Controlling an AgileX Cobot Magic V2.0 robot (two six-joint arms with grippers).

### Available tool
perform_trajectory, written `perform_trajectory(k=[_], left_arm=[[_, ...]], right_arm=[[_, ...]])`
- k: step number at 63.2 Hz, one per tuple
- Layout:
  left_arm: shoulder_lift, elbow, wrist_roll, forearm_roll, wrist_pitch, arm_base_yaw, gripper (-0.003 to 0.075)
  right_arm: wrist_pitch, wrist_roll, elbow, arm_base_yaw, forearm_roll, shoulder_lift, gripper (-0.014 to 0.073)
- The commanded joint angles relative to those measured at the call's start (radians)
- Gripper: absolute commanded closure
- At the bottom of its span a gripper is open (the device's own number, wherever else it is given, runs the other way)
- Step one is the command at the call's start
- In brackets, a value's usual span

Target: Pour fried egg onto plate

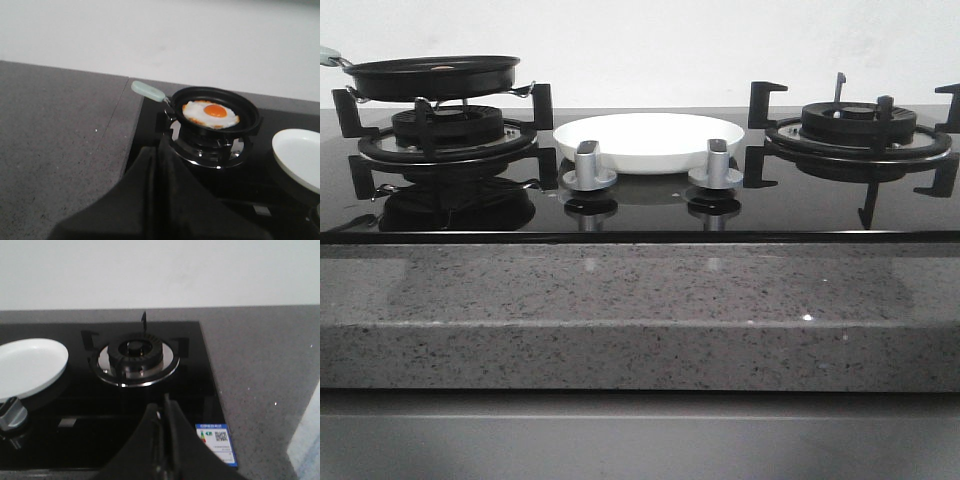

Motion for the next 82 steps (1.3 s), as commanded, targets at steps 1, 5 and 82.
perform_trajectory(k=[1, 5, 82], left_arm=[[0.057, -0.038, 0.0, -0.001, -0.051, 0.001, 0.0741], [0.086, -0.038, 0.0, -0.001, -0.053, 0.001, 0.0741], [0.204, -0.04, 0.105, -0.004, -0.053, -0.359, 0.0189]], right_arm=[[-0.032, -0.003, -0.039, -0.006, 0.003, 0.067, 0.0712], [-0.033, -0.003, -0.039, -0.006, 0.003, 0.097, 0.0712], [0.166, -0.24, -0.629, 0.235, 0.316, 1.004, 0.0252]])
